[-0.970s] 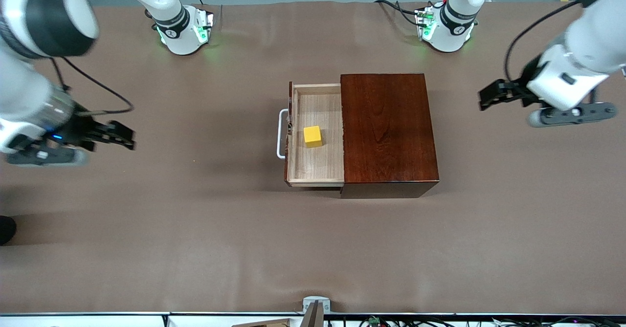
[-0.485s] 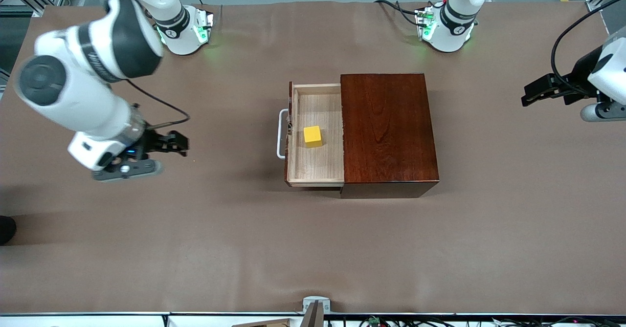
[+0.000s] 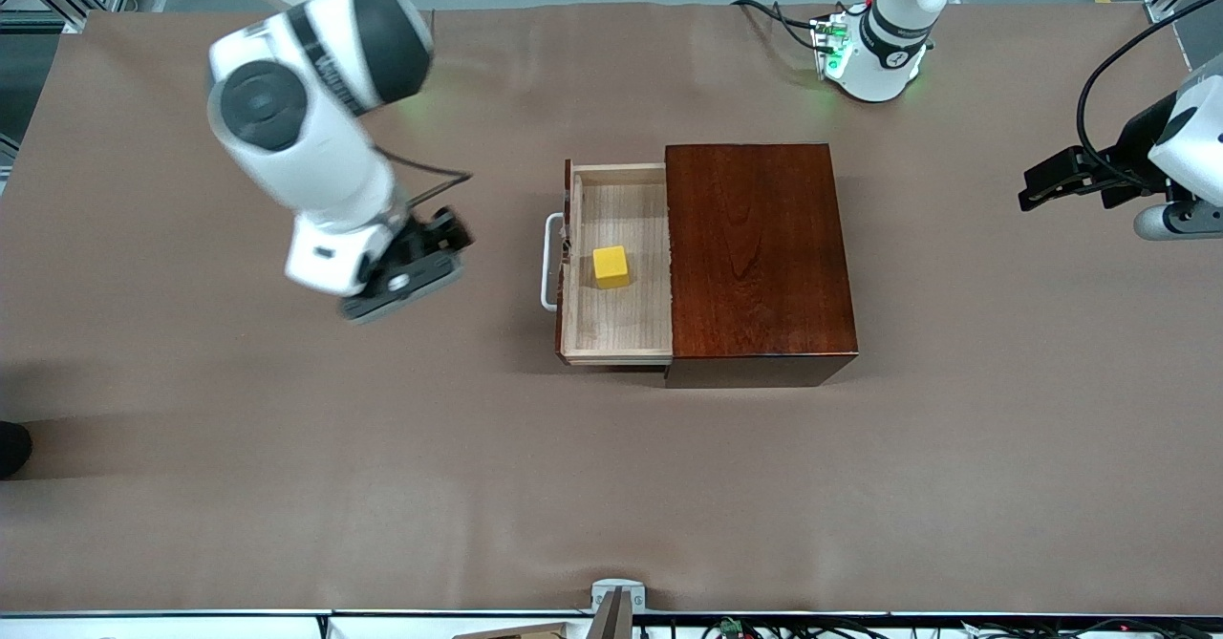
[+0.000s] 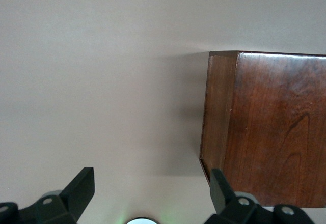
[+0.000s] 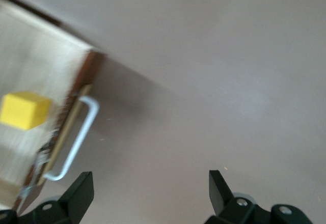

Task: Open drawer, take yellow block, close drawer
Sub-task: 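Move the right gripper over the yellow cube in the drawer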

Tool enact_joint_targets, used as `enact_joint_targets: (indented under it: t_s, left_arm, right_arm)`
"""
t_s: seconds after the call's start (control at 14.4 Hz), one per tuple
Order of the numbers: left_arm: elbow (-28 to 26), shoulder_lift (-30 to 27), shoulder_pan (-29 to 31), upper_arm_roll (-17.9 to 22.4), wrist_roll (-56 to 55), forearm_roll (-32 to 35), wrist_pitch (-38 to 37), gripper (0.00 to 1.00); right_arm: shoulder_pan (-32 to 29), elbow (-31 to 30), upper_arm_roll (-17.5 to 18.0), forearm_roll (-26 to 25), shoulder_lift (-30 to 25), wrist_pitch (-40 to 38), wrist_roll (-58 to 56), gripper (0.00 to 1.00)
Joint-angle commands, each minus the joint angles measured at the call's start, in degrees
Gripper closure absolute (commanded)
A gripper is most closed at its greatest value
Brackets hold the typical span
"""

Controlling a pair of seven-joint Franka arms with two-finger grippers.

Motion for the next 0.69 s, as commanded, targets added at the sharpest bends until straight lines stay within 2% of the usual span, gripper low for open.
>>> enact_joint_targets:
  t_s: [0.0, 0.28, 0.62]
  left_arm:
    - [-1.3, -1.1, 0.1, -0.2, 0.7, 1.1, 0.9, 0.00]
    - [-1.3, -0.8, 0.1, -0.2, 0.7, 1.1, 1.1, 0.00]
    - [-1.2, -0.3, 0.1, -0.2, 0.7, 1.2, 1.6, 0.00]
  right_arm:
    - [5.1, 1.1, -0.5, 0.7, 2.3, 4.0, -3.8, 0.00]
    - [9.3, 1.0, -0.5, 0.7, 5.0, 10.4, -13.7, 0.00]
    - [11.1, 1.0, -0.5, 0.9, 8.0, 16.9, -31.7, 0.00]
